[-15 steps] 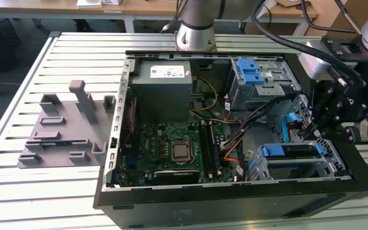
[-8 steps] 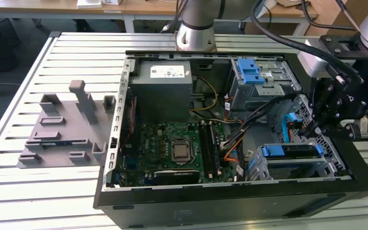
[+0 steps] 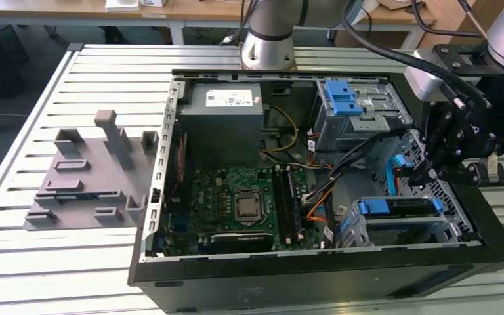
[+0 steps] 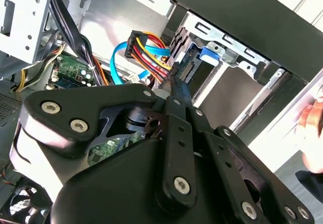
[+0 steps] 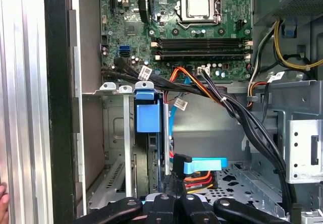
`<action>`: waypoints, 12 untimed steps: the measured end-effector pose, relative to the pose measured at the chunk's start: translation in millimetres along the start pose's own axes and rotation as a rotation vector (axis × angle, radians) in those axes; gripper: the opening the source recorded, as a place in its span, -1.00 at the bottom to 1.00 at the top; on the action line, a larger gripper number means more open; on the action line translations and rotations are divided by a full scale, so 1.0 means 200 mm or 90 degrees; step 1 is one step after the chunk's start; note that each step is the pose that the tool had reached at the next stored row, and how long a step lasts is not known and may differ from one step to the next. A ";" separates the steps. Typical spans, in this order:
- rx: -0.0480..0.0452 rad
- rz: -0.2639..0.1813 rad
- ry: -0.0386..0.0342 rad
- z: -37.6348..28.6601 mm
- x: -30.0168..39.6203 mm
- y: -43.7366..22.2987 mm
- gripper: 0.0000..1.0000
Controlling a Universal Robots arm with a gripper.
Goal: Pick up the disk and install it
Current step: 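Insert the first disk wire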
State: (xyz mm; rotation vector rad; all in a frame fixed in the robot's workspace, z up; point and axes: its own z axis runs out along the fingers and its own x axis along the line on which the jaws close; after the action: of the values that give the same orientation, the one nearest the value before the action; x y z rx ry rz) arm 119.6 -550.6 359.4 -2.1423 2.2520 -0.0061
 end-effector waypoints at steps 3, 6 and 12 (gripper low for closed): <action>0.0000 0.000 -0.0001 0.002 -0.001 0.000 -0.79; 0.0000 0.000 0.0001 0.004 -0.006 0.000 -0.77; 0.0000 0.000 0.0000 0.015 -0.016 0.001 -0.65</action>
State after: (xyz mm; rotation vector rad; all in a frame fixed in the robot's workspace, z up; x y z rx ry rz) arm 119.6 -547.3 356.5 -2.1423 2.2520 -0.0060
